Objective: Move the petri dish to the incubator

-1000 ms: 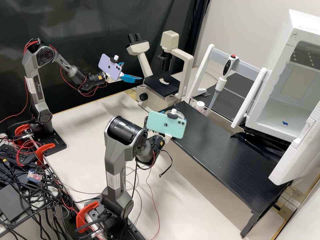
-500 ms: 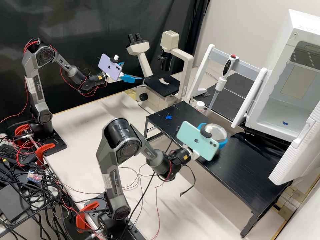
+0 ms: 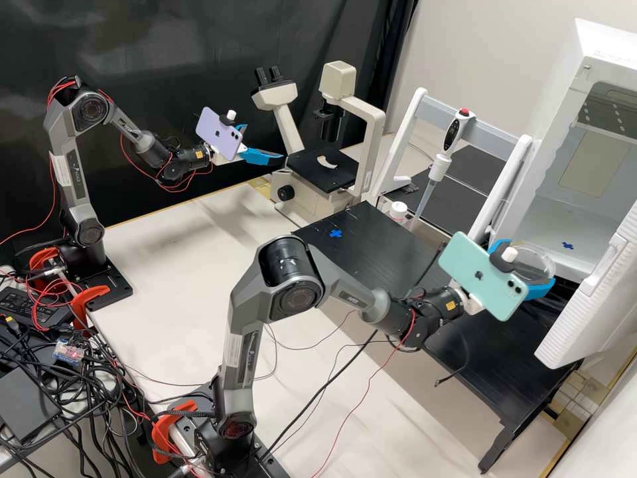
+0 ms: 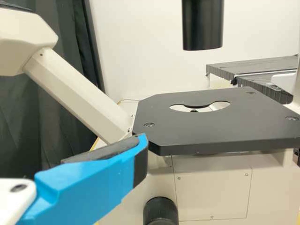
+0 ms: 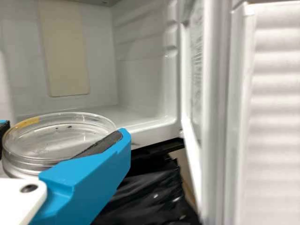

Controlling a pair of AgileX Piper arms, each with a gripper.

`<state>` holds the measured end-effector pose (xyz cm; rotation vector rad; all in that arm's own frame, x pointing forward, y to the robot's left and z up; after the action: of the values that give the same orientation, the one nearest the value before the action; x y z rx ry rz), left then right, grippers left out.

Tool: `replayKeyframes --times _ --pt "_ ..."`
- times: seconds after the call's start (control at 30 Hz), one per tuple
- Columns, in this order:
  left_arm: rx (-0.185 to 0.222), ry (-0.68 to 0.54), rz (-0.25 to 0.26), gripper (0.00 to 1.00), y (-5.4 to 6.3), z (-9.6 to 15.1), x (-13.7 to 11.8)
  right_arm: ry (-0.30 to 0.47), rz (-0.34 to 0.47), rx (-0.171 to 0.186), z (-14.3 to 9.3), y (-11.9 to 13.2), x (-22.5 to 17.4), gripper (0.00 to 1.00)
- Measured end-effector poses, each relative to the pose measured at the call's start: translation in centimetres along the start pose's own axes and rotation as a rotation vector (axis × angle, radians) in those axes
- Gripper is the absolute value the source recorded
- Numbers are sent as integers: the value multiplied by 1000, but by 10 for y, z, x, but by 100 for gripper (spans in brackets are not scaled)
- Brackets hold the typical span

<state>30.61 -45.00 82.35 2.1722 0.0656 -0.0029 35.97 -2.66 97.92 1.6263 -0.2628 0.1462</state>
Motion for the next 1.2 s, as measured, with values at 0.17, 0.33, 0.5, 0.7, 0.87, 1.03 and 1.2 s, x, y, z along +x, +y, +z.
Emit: replayKeyframes --times 0.17,0.33,0.5,0.7,0.87,1.03,1.2 --pt "0 0 0 100 0 0 0 -52 -3 8 -3 6 43 0" --pt "0 0 0 100 0 0 0 -91 -27 19 -3 2 83 0" --pt "0 0 0 100 0 0 0 -96 -29 45 -8 4 123 0" --pt "0 0 0 100 0 0 0 -88 -55 21 -16 -7 160 0" --pt "0 0 0 100 0 0 0 -97 -74 -16 -21 -24 177 0" --pt "0 0 0 100 0 0 0 -105 -94 -20 -22 -40 186 0" --pt "0 0 0 100 0 0 0 -111 -118 -41 -20 -54 189 0"
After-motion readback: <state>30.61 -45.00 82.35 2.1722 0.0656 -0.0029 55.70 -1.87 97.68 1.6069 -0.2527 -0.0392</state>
